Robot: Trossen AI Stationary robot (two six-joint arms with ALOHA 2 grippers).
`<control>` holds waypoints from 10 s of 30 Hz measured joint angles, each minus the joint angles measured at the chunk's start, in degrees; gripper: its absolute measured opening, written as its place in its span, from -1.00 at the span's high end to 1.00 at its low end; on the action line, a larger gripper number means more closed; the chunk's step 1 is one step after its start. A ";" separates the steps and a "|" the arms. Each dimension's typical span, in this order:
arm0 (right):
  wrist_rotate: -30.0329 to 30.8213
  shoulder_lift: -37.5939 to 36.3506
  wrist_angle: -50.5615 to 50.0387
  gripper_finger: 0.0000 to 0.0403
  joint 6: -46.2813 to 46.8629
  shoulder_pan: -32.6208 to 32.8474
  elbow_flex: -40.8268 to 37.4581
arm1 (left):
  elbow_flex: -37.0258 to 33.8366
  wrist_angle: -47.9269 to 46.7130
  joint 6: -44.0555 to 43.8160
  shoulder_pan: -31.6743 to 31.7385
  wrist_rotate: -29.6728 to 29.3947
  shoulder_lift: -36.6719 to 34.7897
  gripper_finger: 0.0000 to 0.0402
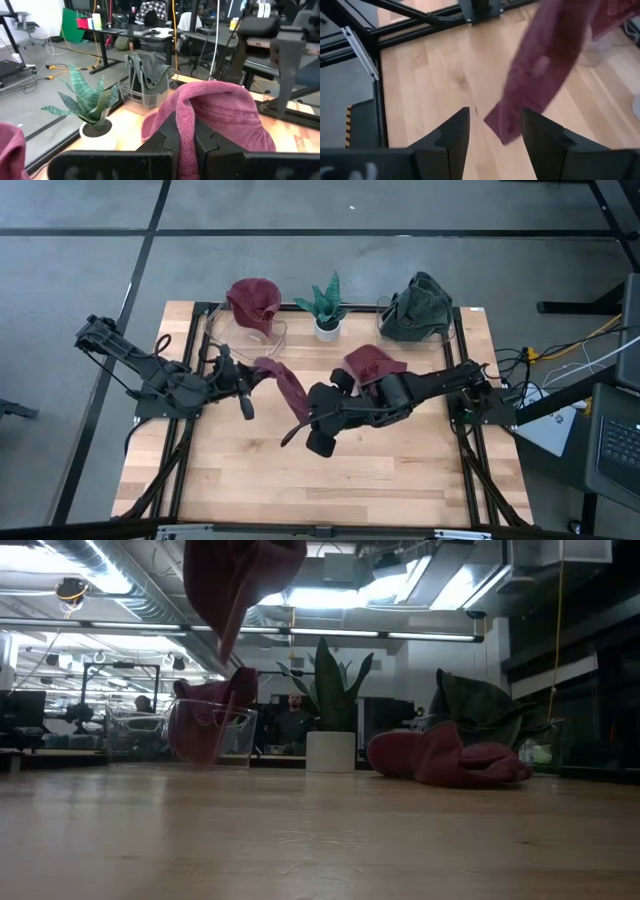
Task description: Pick & Place hat
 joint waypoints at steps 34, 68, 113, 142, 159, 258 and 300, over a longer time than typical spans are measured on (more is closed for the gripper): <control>6.78 4.26 -1.53 0.14 -1.74 -0.20 -0.07 | -0.02 -0.23 1.03 0.02 0.09 -0.22 0.98; 16.13 4.18 0.98 0.98 1.82 -0.96 0.66 | -0.02 -1.53 2.44 0.02 8.35 -0.18 0.87; 13.87 3.91 0.72 0.99 1.62 -0.02 0.66 | -0.07 -7.48 9.50 1.66 8.76 7.08 -0.16; 8.01 3.89 2.89 0.79 -3.06 0.15 0.66 | -0.07 -0.82 10.08 2.54 12.72 7.36 0.98; 8.31 1.47 -0.08 0.34 -1.03 1.87 1.27 | 11.17 -32.07 -0.53 11.95 11.94 -1.18 0.98; 4.65 -16.03 -18.64 0.41 -28.95 -28.17 1.11 | 4.37 -14.81 18.61 87.63 52.52 19.68 0.93; 4.19 -16.00 -22.77 0.41 -23.96 -28.17 1.11 | 4.37 -6.67 32.41 85.25 42.09 19.82 0.09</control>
